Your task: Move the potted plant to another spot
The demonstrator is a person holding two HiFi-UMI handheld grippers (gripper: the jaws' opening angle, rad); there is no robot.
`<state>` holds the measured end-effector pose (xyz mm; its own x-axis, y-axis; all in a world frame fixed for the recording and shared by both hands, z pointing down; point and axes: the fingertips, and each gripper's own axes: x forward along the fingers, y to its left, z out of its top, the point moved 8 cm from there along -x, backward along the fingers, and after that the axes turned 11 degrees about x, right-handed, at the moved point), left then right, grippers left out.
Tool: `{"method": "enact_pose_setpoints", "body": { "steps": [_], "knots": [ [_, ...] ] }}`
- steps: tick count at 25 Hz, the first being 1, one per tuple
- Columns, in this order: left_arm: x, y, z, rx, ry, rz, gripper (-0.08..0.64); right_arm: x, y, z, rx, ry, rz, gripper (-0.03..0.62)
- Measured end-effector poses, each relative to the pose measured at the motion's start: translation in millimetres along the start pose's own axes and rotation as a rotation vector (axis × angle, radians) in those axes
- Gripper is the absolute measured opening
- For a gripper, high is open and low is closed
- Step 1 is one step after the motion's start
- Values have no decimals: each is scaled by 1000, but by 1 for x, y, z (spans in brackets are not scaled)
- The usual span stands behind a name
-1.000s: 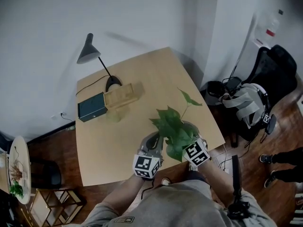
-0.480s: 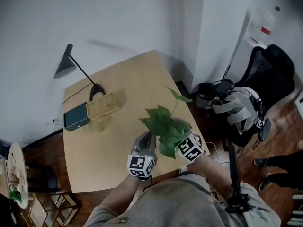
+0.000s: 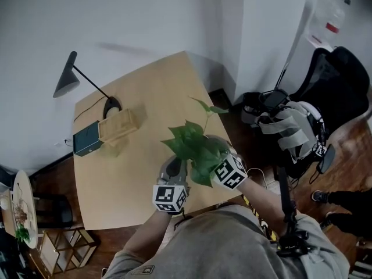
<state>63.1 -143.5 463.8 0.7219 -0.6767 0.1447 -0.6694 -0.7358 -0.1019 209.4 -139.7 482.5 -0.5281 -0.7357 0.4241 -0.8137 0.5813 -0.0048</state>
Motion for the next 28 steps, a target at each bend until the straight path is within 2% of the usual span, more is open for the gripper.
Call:
{"method": "enact_pose_setpoints", "body": {
  "steps": [12, 22, 28],
  "knots": [
    [29, -15, -19, -11, 81, 10, -6, 6, -27, -27, 42, 24, 40, 463],
    [64, -14, -62, -24, 219, -2, -6, 36, -52, -73, 77, 102, 63, 463],
    [84, -13, -85, -36, 267, 0, -6, 52, -66, -96, 101, 128, 64, 465]
  ]
}}
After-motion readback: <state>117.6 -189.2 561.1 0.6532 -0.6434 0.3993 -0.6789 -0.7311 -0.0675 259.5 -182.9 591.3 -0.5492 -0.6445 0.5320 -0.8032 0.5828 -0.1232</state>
